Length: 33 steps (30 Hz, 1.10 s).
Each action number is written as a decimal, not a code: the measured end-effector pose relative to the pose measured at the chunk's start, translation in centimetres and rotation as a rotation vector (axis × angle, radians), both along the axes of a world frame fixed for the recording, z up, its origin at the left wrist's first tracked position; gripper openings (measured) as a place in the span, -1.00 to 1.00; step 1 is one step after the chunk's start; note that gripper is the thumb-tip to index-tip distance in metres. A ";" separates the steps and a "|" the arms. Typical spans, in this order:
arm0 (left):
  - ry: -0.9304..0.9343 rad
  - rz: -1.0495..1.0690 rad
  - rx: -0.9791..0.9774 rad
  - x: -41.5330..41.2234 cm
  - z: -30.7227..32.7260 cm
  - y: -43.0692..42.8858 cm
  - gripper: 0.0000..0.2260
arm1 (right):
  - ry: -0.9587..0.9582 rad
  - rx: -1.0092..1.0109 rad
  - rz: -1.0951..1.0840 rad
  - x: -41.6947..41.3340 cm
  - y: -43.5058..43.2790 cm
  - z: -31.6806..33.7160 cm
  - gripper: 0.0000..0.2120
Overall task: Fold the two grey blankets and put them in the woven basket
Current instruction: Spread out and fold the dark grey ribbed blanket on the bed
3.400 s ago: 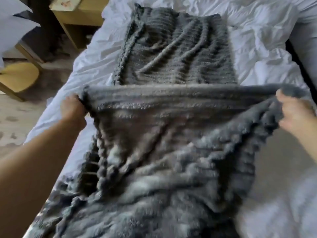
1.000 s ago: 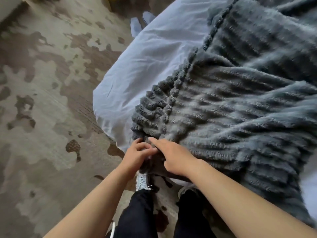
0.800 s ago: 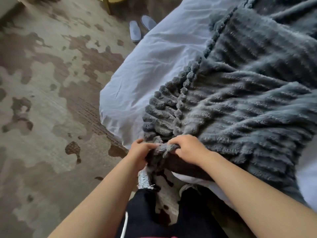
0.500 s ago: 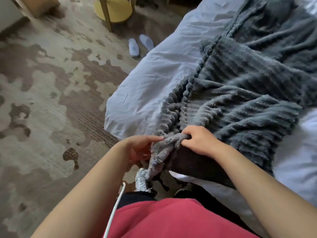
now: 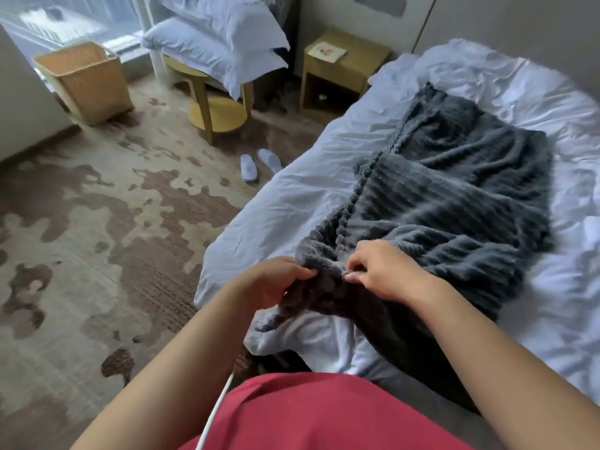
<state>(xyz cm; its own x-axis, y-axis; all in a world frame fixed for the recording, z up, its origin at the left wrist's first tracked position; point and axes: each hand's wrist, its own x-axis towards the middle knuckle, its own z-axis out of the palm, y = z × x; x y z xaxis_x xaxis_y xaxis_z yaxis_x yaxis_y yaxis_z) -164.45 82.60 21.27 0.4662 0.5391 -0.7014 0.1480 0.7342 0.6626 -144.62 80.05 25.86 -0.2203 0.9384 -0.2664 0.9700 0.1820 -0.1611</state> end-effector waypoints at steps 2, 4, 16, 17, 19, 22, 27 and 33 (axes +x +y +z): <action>0.007 0.072 0.083 0.3 0.7 0.2 -0.91 | -0.027 0.149 0.060 -0.2 -0.1 0.3 -0.85; -0.081 0.175 0.018 0.5 1.5 0.4 -0.85 | 0.195 0.156 0.032 -0.5 -0.3 1.1 -0.94; -0.521 0.076 -0.075 -0.2 3.4 -1.3 -0.75 | 0.628 -0.180 0.012 -2.2 -0.2 5.5 -0.74; -0.503 0.086 -0.050 -0.2 3.3 -1.5 -0.72 | 0.560 -0.125 0.042 -2.1 -0.1 5.6 -0.77; -0.489 0.119 -0.043 -0.3 3.5 -1.7 -0.64 | 0.512 -0.056 0.061 -2.0 0.0 5.8 -0.85; -0.467 0.209 -0.078 -0.6 4.3 -1.6 -0.60 | 0.536 0.002 0.023 -1.9 0.0 6.3 -0.84; -0.497 0.174 -0.065 -1.5 6.1 -1.9 -0.55 | 0.811 -0.272 0.204 -3.1 -1.1 8.5 -0.84; -0.515 0.144 -0.017 -3.2 7.7 -1.8 -0.45 | 0.708 -0.081 0.193 -4.7 -0.6 7.2 -0.77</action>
